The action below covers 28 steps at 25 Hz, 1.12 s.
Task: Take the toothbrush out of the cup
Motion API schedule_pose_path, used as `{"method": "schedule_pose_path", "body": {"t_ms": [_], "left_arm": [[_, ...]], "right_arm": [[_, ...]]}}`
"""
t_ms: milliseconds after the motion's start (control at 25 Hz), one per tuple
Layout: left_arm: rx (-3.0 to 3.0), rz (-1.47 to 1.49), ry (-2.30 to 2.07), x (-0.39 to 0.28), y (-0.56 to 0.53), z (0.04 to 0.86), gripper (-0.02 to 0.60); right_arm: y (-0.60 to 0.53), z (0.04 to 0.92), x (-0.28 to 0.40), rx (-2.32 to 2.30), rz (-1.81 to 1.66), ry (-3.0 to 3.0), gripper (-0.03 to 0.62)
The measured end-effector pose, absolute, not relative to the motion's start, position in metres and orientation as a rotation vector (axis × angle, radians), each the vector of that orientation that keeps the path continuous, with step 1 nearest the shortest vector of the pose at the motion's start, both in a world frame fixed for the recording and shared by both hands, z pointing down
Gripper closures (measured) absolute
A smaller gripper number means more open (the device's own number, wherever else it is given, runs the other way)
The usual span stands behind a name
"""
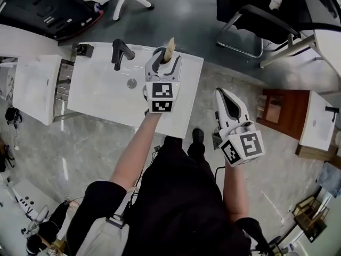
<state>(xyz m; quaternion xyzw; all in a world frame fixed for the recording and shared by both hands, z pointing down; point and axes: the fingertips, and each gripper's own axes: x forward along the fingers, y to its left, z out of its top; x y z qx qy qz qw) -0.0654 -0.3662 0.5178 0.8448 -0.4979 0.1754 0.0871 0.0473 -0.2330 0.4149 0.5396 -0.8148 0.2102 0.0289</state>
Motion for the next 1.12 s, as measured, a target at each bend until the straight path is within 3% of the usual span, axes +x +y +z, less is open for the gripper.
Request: {"method": "schedule_pose_path", "body": {"t_ms": [360, 1120], "left_arm": [[2.484, 0.589, -1.541, -0.067, -0.392, 0.543, 0.364], [2.45, 0.621, -1.639, -0.08, -0.401, 0.544, 0.522]], "right_arm": [[-0.238, 0.429, 0.048, 1.664, 0.693, -2.462, 0.563], [-0.24, 0.428, 0.044, 1.67, 0.689, -2.447, 0.563]]}}
